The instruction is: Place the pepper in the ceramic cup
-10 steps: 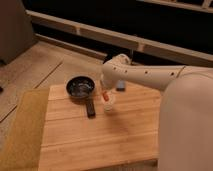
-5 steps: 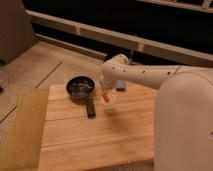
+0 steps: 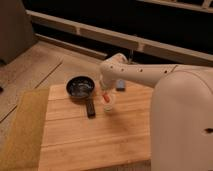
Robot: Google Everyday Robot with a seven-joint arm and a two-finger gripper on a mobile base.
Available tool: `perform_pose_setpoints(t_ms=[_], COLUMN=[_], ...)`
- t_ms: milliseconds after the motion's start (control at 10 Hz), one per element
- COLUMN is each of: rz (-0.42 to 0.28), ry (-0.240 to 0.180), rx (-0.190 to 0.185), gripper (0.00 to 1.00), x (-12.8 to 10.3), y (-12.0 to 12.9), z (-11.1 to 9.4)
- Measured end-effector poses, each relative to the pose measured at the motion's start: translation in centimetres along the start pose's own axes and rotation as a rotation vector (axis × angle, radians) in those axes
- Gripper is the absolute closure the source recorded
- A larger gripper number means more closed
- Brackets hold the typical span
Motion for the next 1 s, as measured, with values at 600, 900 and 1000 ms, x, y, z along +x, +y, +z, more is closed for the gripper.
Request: perform_pose_setpoints(t_ms=[600, 900, 1000], rz=[-0.011, -0.016, -0.018], ry=[0.013, 0.009, -0.008], rx=[0.008, 0.007, -0.005], gripper=[0.20, 0.20, 0.20], x=[-0.34, -0.51, -0.90], y=[0.50, 0.57, 0.80], z=[0.10, 0.06, -0.07])
